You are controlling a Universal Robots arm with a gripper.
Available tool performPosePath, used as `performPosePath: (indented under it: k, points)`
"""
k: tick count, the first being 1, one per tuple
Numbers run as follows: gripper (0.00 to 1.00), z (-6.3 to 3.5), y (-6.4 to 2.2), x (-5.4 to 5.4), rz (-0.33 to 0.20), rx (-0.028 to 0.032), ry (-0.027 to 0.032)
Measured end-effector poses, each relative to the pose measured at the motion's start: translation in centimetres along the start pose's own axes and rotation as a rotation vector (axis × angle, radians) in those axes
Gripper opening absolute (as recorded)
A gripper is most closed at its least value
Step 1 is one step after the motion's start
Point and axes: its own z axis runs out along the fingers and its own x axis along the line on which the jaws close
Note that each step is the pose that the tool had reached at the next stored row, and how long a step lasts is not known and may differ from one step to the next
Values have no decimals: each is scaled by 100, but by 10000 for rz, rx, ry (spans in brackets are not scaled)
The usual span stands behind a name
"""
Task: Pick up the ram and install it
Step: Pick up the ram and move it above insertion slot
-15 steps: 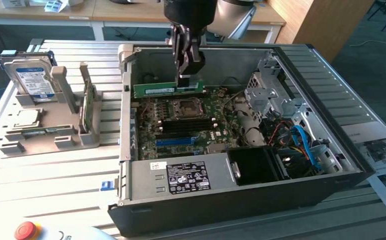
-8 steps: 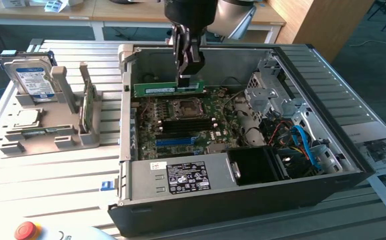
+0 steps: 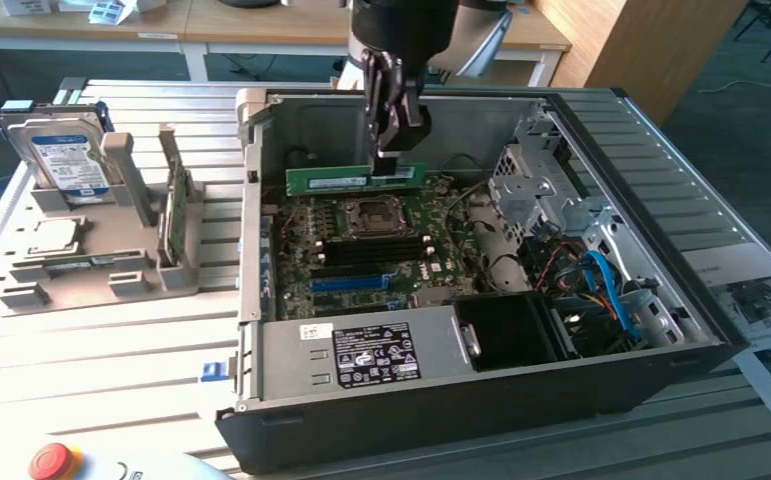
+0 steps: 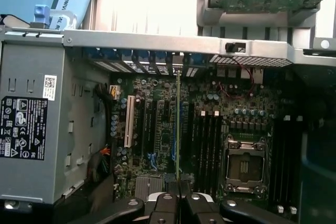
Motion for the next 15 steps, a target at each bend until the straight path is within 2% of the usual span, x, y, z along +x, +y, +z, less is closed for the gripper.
performPosePath:
  k: [8, 15]
  points:
    - [12, -2, -179, 21, 8, 0, 0]
    - [12, -2, -189, 11, 9, 0, 0]
